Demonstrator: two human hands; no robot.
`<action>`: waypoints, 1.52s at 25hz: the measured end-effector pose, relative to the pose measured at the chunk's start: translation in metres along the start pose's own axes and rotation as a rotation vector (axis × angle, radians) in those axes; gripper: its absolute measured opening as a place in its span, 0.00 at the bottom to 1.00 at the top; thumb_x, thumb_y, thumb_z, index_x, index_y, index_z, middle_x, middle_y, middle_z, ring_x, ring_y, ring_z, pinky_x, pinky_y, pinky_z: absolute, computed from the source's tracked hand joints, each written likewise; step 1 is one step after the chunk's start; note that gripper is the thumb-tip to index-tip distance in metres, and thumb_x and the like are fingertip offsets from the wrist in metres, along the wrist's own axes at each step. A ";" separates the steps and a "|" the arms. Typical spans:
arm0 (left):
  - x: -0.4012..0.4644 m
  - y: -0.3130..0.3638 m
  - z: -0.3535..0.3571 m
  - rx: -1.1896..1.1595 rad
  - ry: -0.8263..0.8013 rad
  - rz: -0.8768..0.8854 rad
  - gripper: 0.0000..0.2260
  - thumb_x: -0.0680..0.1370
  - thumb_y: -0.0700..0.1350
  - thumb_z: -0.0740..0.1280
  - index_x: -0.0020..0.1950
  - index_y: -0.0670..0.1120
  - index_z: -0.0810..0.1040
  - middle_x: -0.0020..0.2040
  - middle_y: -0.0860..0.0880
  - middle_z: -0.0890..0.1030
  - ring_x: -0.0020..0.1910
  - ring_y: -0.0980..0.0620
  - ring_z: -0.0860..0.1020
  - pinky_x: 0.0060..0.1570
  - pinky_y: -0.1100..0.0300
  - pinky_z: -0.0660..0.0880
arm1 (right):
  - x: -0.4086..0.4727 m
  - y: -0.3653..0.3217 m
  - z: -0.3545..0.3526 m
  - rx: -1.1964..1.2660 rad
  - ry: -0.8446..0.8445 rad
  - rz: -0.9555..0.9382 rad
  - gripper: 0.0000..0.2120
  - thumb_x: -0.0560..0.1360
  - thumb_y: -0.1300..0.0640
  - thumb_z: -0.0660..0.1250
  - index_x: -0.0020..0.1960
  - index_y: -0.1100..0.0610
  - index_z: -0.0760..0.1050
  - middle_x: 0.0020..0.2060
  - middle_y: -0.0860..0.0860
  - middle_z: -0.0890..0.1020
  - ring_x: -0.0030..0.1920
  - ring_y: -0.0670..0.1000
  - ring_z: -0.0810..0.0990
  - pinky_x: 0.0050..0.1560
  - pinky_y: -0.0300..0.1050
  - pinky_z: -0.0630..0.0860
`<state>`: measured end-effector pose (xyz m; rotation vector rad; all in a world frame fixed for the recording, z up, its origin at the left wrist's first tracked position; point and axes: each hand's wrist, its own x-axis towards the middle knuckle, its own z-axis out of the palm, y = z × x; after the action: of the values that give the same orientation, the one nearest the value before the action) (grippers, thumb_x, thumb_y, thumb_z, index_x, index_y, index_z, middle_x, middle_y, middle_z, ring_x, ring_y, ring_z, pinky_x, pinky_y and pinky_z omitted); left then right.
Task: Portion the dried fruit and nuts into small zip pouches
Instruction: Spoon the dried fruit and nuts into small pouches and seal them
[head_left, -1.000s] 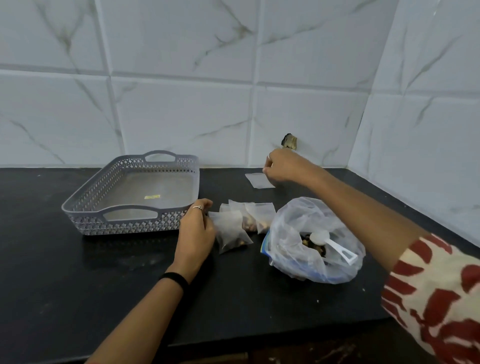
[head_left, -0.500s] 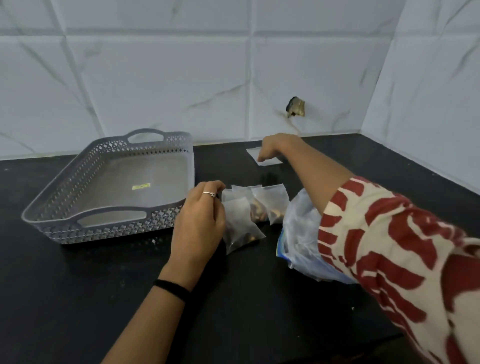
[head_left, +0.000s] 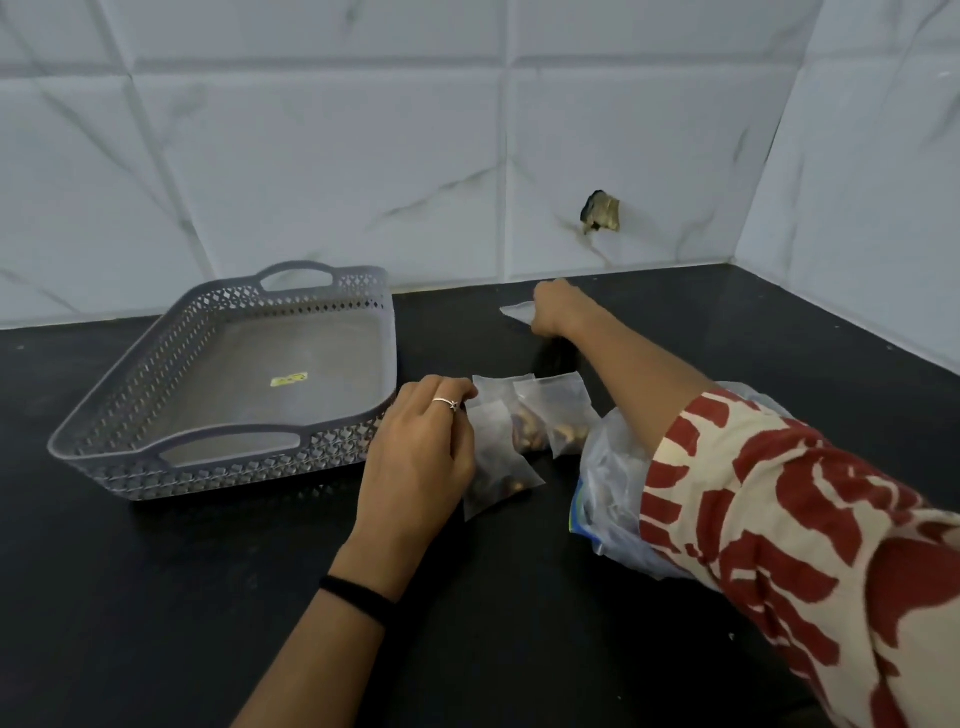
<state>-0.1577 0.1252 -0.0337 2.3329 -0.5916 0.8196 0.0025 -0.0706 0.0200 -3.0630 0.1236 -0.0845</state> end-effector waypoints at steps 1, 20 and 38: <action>0.000 0.000 0.000 -0.001 -0.004 0.001 0.10 0.76 0.34 0.64 0.55 0.42 0.78 0.50 0.48 0.79 0.50 0.50 0.75 0.48 0.57 0.74 | -0.004 0.002 -0.009 0.037 0.012 0.000 0.09 0.75 0.62 0.62 0.53 0.65 0.73 0.51 0.60 0.76 0.47 0.58 0.78 0.42 0.46 0.73; -0.036 0.090 -0.046 -1.309 -0.079 -0.738 0.35 0.68 0.56 0.74 0.69 0.43 0.68 0.48 0.47 0.83 0.47 0.52 0.83 0.49 0.55 0.78 | -0.301 -0.009 -0.015 0.916 0.389 -0.377 0.06 0.74 0.63 0.69 0.42 0.53 0.78 0.41 0.44 0.83 0.43 0.38 0.82 0.43 0.30 0.77; -0.073 0.110 -0.074 -0.750 -0.252 -0.105 0.21 0.71 0.48 0.70 0.62 0.48 0.70 0.45 0.56 0.79 0.48 0.54 0.80 0.50 0.56 0.77 | -0.327 0.016 -0.030 0.619 0.512 -0.765 0.12 0.73 0.51 0.66 0.56 0.48 0.77 0.62 0.45 0.73 0.63 0.45 0.71 0.64 0.35 0.65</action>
<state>-0.3027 0.1090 0.0065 1.7507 -0.7216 0.1870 -0.3255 -0.0614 0.0322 -2.2383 -0.8666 -0.7715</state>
